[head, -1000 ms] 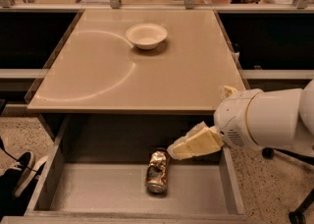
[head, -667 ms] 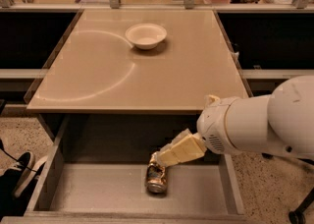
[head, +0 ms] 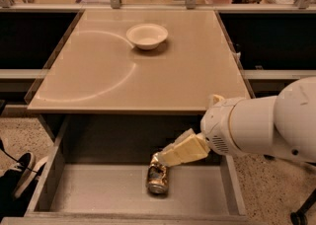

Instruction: Pick orange can from top drawer and place on counter

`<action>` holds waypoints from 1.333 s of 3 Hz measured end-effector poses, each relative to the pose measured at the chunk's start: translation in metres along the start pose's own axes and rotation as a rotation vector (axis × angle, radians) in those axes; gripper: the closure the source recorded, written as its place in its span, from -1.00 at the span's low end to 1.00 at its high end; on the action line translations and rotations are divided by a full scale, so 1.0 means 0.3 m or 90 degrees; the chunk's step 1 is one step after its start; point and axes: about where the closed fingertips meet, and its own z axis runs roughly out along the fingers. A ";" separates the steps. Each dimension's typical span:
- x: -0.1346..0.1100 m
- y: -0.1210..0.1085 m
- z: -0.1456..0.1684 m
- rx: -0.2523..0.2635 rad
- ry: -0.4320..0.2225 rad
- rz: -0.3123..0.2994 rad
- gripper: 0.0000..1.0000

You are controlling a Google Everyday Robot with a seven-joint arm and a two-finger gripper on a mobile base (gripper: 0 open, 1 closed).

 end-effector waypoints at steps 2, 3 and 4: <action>0.061 0.077 0.194 -0.057 -0.003 0.017 -1.00; 0.116 0.113 0.291 -0.053 0.015 0.023 -1.00; 0.192 0.126 0.370 -0.048 0.047 0.036 -1.00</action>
Offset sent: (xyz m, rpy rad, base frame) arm 0.0120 0.0588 -0.1071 0.0843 0.1116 0.0477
